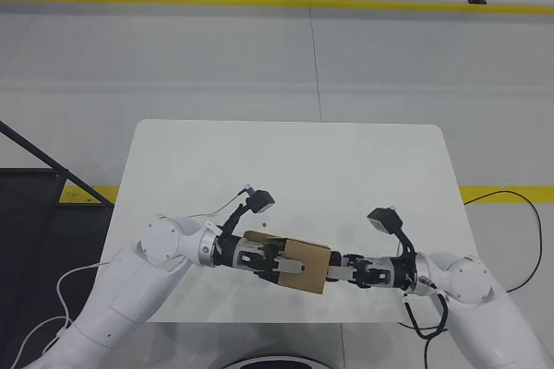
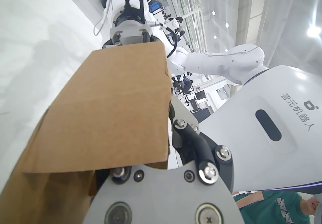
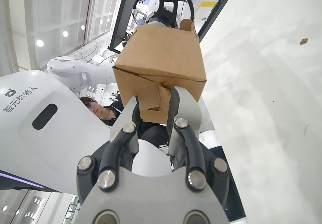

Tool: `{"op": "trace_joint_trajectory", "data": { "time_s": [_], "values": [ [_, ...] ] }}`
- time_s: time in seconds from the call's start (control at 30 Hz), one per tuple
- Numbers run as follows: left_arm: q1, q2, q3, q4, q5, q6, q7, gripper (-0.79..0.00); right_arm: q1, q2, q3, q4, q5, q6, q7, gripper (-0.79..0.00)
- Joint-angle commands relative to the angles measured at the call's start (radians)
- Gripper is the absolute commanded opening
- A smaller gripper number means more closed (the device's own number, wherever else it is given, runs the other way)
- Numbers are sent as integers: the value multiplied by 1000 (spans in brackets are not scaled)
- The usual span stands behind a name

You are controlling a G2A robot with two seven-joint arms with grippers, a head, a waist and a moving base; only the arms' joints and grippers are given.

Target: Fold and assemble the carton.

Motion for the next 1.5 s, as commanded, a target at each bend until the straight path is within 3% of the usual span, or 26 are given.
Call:
{"op": "trace_joint_trajectory", "data": {
  "time_s": [0.0, 0.73, 1.47],
  "values": [
    [0, 0, 1, 1, 0, 2, 0, -785, 0, 0, 0, -3, -5, 2, -1, -517],
    [-7, -4, 8, 8, 2, 1, 1, -785, 14, -5, -17, -13, -26, 19, -3, -486],
    [-5, -5, 9, 13, -4, 4, 3, -785, -6, -3, -8, -40, -49, -26, -7, -471]
  ]
}}
